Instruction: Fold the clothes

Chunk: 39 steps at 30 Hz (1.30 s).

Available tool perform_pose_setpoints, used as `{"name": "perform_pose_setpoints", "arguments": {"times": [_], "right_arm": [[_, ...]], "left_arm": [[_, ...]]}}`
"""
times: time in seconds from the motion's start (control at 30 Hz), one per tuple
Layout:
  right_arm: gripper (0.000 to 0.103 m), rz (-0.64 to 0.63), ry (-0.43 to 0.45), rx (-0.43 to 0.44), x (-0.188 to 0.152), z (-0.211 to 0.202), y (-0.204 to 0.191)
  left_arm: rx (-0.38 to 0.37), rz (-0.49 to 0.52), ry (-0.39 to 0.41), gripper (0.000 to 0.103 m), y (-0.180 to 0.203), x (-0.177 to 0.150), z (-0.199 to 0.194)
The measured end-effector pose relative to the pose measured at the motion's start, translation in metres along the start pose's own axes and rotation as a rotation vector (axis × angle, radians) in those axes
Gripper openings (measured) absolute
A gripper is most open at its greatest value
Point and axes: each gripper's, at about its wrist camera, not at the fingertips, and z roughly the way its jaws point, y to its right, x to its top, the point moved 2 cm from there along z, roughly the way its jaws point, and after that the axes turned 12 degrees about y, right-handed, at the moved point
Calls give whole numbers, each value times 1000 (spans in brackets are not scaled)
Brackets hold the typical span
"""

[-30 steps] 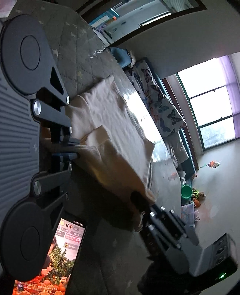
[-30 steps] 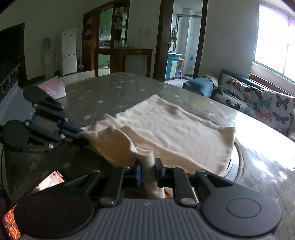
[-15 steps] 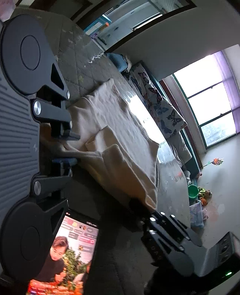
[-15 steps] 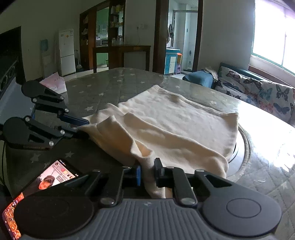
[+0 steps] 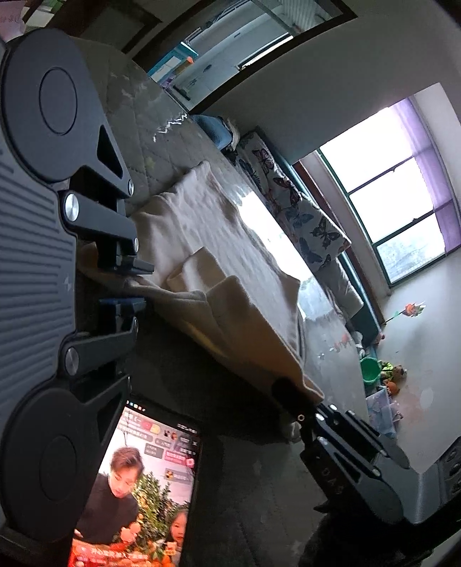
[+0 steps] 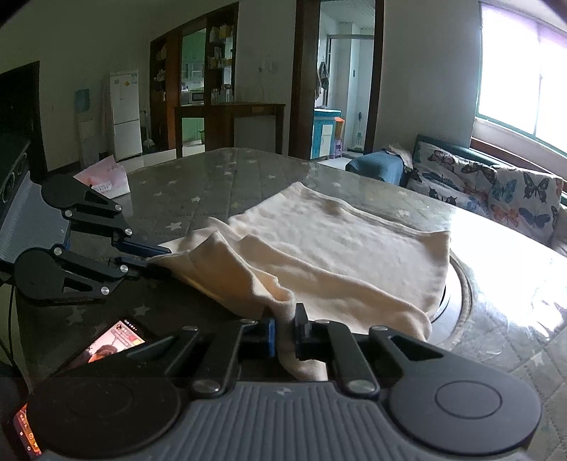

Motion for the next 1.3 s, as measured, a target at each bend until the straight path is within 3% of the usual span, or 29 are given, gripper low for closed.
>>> {"name": "perform_pose_setpoints", "arguments": {"times": [0.33,0.63,0.77,1.07,1.3], "right_arm": [[7,-42,24,21,8,-22,-12],[7,-32,-3,130,21,-67,-36],[7,-63,15,136,36,-68,-30],[7,-152,46,36,77,-9,19],[7,-214,-15,-18,83,70,50]], "left_arm": [[6,-41,31,12,-1,9,-25],[-22,-11,38,12,7,23,-72],[-4,-16,62,12,-2,33,-75],[57,28,114,12,-34,57,-15],[74,-1,47,12,-58,54,70]]}}
